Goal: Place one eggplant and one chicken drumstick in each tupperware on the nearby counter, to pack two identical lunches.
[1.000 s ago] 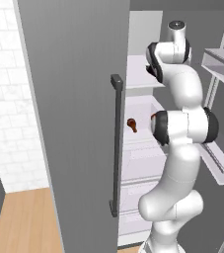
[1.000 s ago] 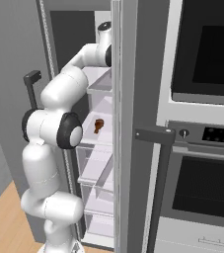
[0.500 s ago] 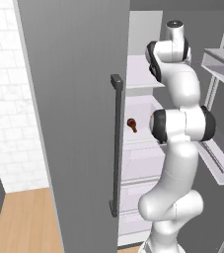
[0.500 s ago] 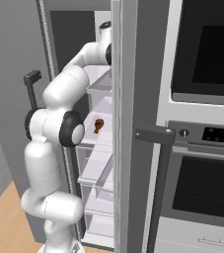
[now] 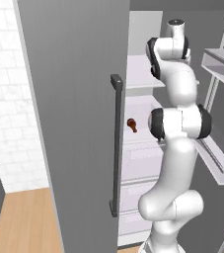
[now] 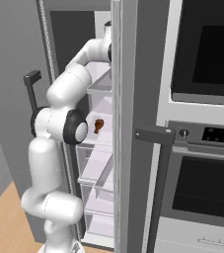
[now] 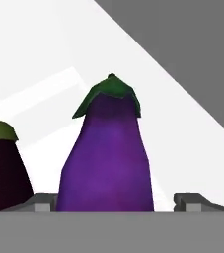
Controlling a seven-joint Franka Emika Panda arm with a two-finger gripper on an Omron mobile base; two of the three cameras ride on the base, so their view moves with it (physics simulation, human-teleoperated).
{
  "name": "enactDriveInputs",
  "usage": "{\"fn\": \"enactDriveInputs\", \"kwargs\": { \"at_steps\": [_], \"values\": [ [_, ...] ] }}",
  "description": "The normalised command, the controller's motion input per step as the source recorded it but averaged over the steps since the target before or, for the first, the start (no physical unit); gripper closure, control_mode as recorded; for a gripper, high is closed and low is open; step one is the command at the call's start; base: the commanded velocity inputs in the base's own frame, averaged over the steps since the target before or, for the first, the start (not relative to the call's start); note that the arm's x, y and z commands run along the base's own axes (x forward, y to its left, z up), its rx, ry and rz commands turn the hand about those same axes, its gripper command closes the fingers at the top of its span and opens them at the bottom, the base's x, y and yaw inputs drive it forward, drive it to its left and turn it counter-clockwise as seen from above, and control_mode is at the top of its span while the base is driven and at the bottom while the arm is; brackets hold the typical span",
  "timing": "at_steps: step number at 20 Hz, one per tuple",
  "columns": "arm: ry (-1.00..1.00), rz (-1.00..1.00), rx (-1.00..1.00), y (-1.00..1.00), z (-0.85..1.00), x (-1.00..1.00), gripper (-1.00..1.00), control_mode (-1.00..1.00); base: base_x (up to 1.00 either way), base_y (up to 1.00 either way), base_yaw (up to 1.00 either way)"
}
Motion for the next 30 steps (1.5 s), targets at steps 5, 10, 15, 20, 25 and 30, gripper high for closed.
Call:
{"fn": "enactDriveInputs", "kwargs": {
  "at_steps": [5, 10, 15, 20, 25, 30],
  "values": [
    [-0.04, 0.0, 0.06, 0.29, -0.66, 0.32, 1.0, -1.0, 0.0, 0.0, 0.0],
    [-0.02, 0.0, 0.01, 0.39, -0.42, -0.09, 1.0, -1.0, 0.0, 0.0, 0.0],
    [-0.01, -0.01, -0.02, 0.5, 0.01, -0.84, 1.0, -1.0, 0.0, 0.0, 0.0],
    [-0.02, -0.07, -0.04, 0.36, 0.3, -1.0, 1.0, -1.0, 0.0, 0.0, 0.0],
    [0.0, -0.01, 0.0, 0.25, 0.2, -1.0, 1.0, -1.0, 0.0, 0.0, 0.0],
    [0.0, 0.0, 0.03, 0.48, 0.03, -1.0, 1.0, -1.0, 0.0, 0.0, 0.0]
  ]
}}
